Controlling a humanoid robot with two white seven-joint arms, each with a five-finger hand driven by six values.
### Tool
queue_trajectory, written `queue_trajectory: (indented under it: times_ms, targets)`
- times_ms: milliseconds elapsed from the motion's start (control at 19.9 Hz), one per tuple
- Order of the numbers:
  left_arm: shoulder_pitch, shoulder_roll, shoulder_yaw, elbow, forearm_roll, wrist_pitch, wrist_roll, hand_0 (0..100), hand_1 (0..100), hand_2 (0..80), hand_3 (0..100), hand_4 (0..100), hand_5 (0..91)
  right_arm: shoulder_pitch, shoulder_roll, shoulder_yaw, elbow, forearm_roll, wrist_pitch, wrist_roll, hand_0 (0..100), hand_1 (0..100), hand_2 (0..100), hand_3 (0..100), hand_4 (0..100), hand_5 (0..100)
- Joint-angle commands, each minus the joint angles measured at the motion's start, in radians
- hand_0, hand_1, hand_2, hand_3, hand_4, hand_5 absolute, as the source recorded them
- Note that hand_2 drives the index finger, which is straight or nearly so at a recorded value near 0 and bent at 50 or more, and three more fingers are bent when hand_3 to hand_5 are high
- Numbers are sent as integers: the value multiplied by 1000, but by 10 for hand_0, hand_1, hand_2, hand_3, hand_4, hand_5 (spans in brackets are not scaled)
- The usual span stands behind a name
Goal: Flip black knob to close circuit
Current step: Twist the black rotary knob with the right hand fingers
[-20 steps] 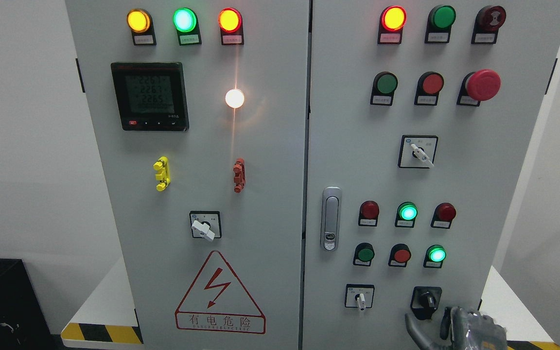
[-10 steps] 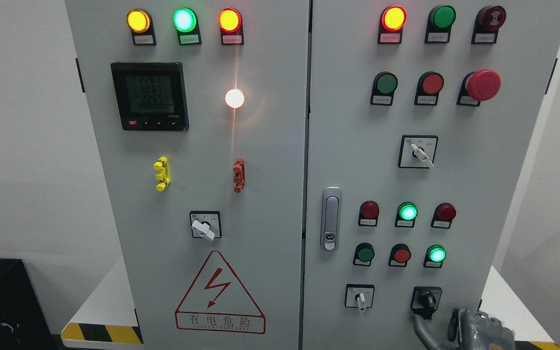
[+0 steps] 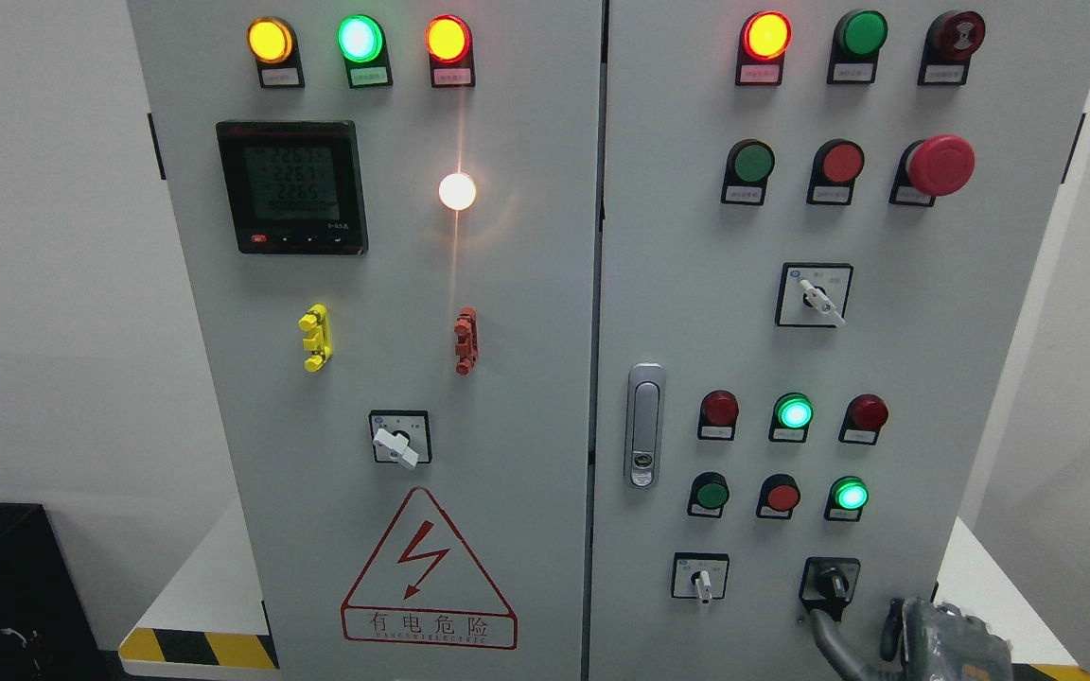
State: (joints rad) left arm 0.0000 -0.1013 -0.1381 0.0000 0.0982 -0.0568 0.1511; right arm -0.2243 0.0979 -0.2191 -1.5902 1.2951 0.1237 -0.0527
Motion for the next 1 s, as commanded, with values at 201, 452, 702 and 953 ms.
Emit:
queue_trajectory:
  times_ms: [201,452,702,953]
  targets:
    - [23,0,0,-29,0,0,-1,120,556,0,0,0,0,-6,-20,-37,9,-5,2,1,0,44,846,1000,958,1000]
    - [23,0,0,-29,0,0,-1,120,556,0,0,0,0,-12,-23,-39,9,-25,4,2,0,44,846,1000,957,999]
    - [23,0,0,-29,0,0,-1,120,556,0,0,0,0,-13,-23,-37,9,-36,4,2,0,41,845,1000,956,998]
    - [23,0,0,-29,0,0,-1,120,556,0,0,0,0,-20,-24,-39,9,-40,4,2,0,38,845,1000,955,997]
